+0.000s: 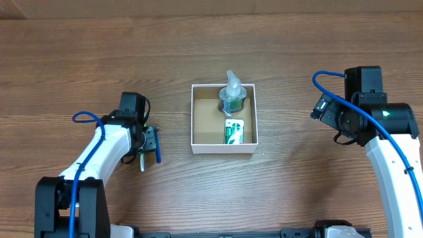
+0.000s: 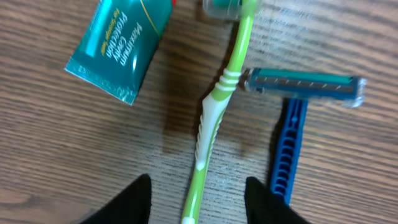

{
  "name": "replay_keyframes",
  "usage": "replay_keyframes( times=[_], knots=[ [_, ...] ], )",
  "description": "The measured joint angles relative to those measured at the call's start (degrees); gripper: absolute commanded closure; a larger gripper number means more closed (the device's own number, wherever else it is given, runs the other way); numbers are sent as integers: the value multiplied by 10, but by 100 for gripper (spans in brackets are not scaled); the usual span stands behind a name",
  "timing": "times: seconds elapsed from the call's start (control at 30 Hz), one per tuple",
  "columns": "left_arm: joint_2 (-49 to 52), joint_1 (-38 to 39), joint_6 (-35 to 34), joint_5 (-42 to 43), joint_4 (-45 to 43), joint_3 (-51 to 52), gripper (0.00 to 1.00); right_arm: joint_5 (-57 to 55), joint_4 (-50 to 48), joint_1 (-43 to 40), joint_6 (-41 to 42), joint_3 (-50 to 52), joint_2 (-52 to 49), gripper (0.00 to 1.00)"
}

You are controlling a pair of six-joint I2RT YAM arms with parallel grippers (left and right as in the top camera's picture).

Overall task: Pack container
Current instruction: 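Reach the left gripper to the green toothbrush and grasp it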

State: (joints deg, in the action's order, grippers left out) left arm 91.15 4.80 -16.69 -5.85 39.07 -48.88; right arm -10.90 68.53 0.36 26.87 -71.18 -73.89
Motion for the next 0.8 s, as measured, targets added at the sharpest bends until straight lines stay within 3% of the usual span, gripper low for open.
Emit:
replay_keyframes(
  times=[0.1,0.17,0.2,0.47,0.67,0.73,0.8],
  knots=[
    [0,0,2,0,-16,14,65,0,0,0,0,0,0,0],
    [0,0,3,0,-24,16,54,0,0,0,-1,0,0,0],
    [0,0,4,0,-28,16,53,0,0,0,-1,0,0,0],
    [0,0,4,0,-63,16,65,0,0,0,-1,0,0,0],
    [27,0,4,0,-100,16,66,0,0,0,-1,0,0,0],
    [41,0,4,-2,-111,14,71,0,0,0,-1,0,0,0],
    [49,0,3,-1,-118,9,86,0,0,0,-1,0,0,0]
  ],
)
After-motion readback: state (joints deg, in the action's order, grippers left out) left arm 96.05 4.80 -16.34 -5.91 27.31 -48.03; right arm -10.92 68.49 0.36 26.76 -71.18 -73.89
